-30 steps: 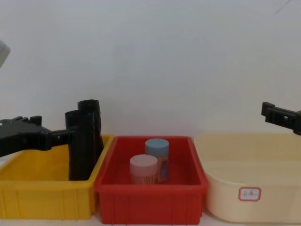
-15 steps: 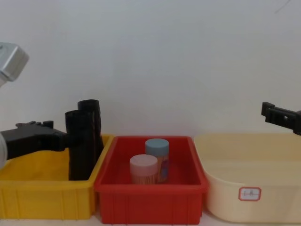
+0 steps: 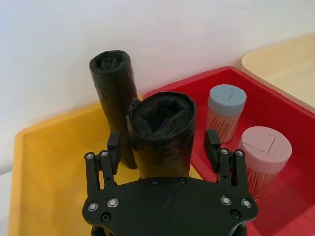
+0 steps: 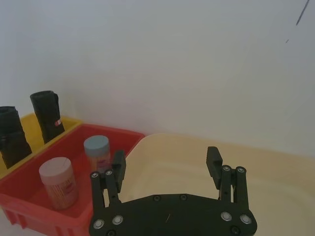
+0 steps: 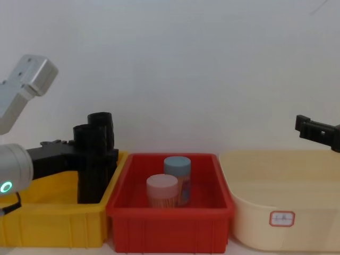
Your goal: Pick up the garbage bag with the one hand and transfer it to the other hand.
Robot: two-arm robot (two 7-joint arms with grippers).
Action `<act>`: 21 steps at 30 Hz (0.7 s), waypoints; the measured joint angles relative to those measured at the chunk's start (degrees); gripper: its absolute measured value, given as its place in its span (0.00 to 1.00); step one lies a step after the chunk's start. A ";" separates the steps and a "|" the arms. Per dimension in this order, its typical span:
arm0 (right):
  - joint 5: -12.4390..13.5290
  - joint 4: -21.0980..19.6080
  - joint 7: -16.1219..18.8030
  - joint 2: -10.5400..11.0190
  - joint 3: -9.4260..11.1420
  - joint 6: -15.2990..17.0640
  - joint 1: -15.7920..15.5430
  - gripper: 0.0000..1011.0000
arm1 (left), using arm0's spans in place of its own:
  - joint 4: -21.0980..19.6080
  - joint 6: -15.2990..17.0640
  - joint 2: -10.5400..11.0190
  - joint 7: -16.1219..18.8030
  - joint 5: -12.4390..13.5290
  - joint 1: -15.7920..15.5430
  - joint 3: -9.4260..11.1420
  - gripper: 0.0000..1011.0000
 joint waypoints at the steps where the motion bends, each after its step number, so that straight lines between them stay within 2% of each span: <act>1: 0.00 0.00 0.00 0.00 0.00 0.00 0.00 0.99 | 0.22 0.03 -0.13 0.00 0.09 -0.19 0.07 0.99; 8: 0.00 0.00 0.00 0.00 0.00 0.00 0.00 0.99 | 2.13 0.41 -1.20 0.10 1.02 -1.54 0.55 0.99; 13: 0.00 0.00 0.00 0.00 0.00 0.00 0.00 0.99 | 3.09 0.58 -1.73 0.23 1.47 -2.20 0.76 0.89; 21: 0.00 0.00 0.00 0.00 0.00 0.00 0.00 0.99 | 3.90 0.74 -2.17 0.37 1.83 -2.77 0.95 0.66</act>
